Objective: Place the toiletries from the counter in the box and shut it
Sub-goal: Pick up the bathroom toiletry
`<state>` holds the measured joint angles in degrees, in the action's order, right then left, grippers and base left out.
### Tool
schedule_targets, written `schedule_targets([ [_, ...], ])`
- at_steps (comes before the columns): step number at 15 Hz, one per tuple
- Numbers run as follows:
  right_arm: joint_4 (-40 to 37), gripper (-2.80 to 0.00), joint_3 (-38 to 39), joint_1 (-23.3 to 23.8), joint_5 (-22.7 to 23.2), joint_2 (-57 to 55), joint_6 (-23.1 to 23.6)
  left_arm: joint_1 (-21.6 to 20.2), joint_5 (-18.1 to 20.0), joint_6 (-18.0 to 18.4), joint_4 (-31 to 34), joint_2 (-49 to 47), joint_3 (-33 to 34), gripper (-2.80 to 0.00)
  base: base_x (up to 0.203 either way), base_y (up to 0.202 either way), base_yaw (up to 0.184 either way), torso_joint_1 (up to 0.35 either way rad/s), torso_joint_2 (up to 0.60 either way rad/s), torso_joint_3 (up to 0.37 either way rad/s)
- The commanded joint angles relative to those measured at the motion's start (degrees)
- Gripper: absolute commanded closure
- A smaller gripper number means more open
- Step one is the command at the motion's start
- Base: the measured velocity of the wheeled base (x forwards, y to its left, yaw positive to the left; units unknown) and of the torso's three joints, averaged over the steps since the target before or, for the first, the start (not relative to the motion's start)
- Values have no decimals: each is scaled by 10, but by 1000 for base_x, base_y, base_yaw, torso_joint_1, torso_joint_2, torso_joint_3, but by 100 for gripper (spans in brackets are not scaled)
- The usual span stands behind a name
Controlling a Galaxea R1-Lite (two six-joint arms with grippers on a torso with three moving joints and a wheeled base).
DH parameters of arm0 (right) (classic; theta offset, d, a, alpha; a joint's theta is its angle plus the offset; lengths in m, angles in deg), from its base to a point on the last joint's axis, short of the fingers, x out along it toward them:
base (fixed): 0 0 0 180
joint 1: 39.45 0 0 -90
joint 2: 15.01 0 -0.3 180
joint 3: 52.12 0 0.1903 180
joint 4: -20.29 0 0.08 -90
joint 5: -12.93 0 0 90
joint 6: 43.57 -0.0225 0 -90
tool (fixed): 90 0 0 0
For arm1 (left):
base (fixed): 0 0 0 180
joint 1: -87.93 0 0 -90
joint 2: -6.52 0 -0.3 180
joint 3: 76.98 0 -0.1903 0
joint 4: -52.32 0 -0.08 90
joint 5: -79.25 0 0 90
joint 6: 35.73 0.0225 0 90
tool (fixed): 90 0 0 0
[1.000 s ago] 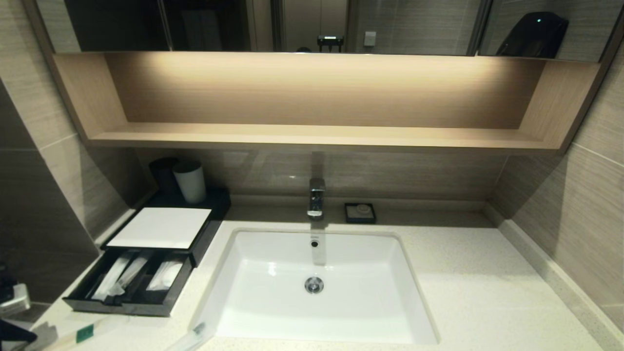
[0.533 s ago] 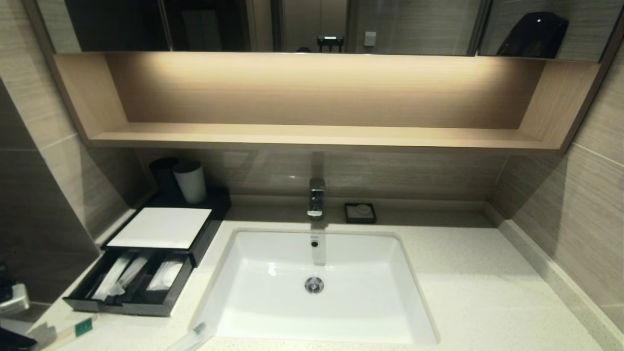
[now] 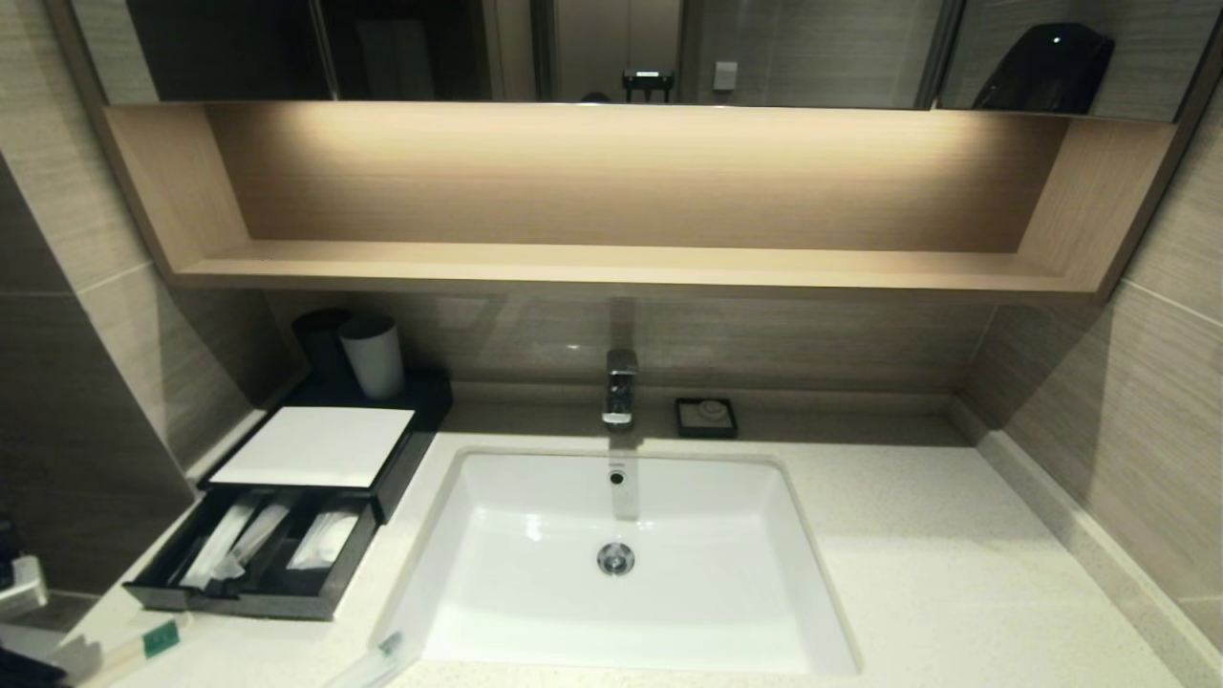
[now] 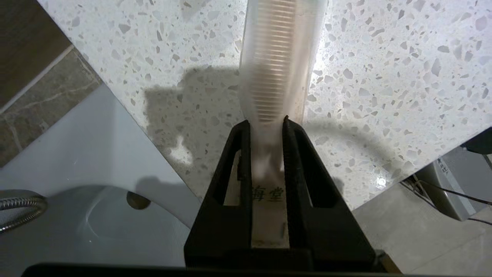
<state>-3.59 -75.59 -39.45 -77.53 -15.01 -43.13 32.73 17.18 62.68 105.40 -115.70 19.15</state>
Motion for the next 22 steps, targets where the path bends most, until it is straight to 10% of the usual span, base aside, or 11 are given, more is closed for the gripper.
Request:
schedule_targets([
  [1,0,0,0,0,0,0,1,-5,1,6,3,9,2,0,0,0,0,0,0,0],
  [22,0,0,0,0,0,0,0,-70,5,8,10,42,-2,0,0,0,0,0,0,0],
])
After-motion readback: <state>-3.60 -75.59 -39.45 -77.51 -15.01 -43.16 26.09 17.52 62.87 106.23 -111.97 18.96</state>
